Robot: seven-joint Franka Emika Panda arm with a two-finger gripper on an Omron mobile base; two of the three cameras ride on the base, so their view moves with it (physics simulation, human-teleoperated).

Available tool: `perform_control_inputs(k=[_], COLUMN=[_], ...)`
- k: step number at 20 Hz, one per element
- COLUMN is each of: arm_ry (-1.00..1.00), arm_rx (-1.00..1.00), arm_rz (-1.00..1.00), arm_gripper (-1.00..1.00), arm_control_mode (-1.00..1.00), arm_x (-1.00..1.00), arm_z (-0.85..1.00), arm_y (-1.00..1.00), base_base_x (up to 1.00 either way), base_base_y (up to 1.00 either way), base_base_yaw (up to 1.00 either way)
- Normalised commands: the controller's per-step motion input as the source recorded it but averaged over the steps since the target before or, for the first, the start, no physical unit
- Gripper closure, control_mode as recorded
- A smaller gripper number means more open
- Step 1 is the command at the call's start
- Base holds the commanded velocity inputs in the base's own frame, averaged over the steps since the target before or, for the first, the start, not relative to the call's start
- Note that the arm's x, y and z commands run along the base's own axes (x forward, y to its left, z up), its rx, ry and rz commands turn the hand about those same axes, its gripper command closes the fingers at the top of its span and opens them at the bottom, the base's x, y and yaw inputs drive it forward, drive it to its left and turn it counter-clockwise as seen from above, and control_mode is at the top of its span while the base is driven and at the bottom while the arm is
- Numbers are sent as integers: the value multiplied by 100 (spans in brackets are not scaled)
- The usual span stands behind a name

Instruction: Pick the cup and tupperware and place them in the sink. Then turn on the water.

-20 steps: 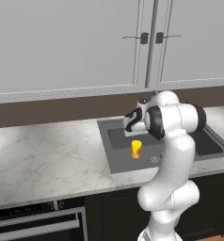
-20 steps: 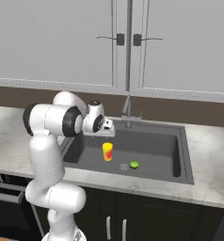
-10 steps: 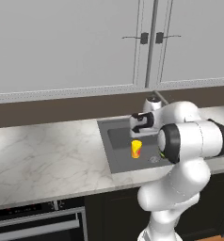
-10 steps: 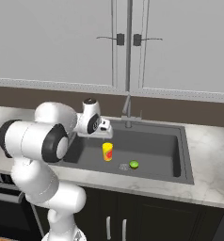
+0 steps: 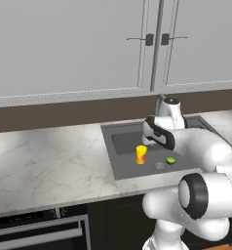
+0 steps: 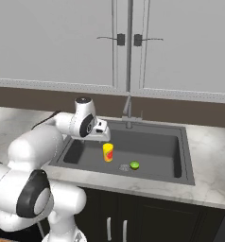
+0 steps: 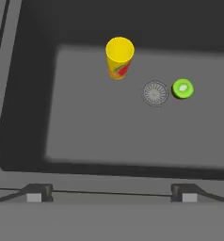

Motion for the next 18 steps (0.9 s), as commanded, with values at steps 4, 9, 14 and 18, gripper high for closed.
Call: perform_control_inputs(k=[4, 9, 14, 18], arm_ry=[1, 3, 1, 0], arm_rx=[0, 0, 0, 0], arm_rz=[0, -1, 0, 0], arm_gripper=[-100, -100, -100, -100], arm_control_mode=[-100, -100, -100, -100], arm_x=[-56, -41, -46, -47], arm_z=[58, 57, 48, 48], arm_y=[-3, -5, -11, -17], base_base_x=[0, 0, 0, 0], base_base_y=[0, 0, 0, 0], base_base_yaw=[0, 0, 0, 0])
